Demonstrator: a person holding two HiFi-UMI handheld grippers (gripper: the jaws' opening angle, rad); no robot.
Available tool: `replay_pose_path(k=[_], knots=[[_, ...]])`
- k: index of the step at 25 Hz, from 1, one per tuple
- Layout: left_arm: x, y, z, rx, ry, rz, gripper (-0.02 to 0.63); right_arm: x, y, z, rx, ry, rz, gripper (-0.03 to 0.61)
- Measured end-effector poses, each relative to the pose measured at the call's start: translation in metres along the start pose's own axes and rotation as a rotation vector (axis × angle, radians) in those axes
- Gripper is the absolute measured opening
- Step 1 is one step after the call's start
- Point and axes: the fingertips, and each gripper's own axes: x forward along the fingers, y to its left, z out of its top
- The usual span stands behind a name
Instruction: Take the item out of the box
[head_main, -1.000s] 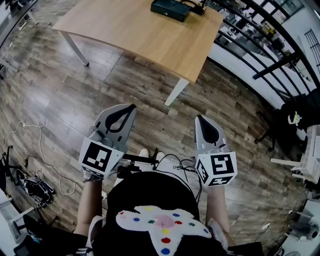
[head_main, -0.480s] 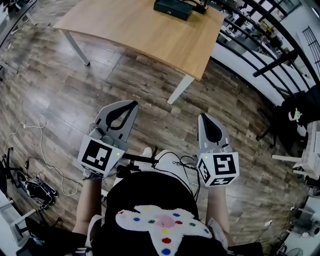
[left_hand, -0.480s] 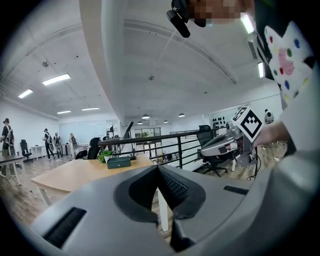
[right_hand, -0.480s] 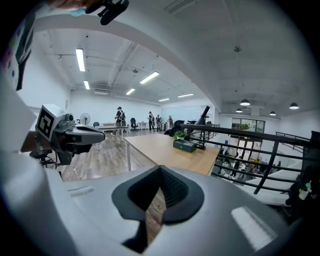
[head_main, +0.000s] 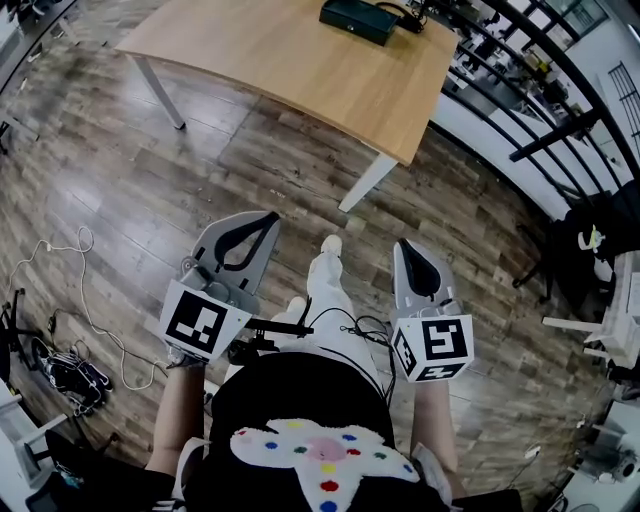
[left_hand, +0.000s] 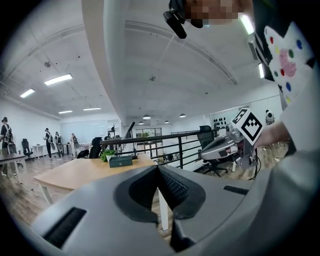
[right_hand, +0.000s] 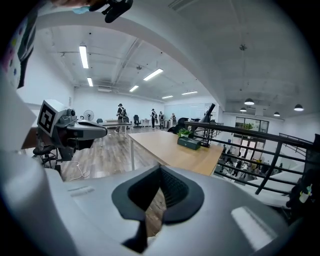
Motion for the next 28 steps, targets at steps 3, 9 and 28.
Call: replay_pose_path(k=[3,9,28], knots=[[0.001,0.007,0.001,-0.016,-0.008,0.022,0.005,0.006,-0.002,0.003,-0.002,-0.005,0.004,0.009],[0.013,0.023,0.007,-0.003,-0.021,0.052,0.005,0.025,-0.014,0.017,-0.019,-0.031,0.020,0.009],[0.121,0.103,0.021,-0.011,0.002,0.113,0.005,0.150,-0.093,0.061,-0.016,-0.036,0.063,0.009]])
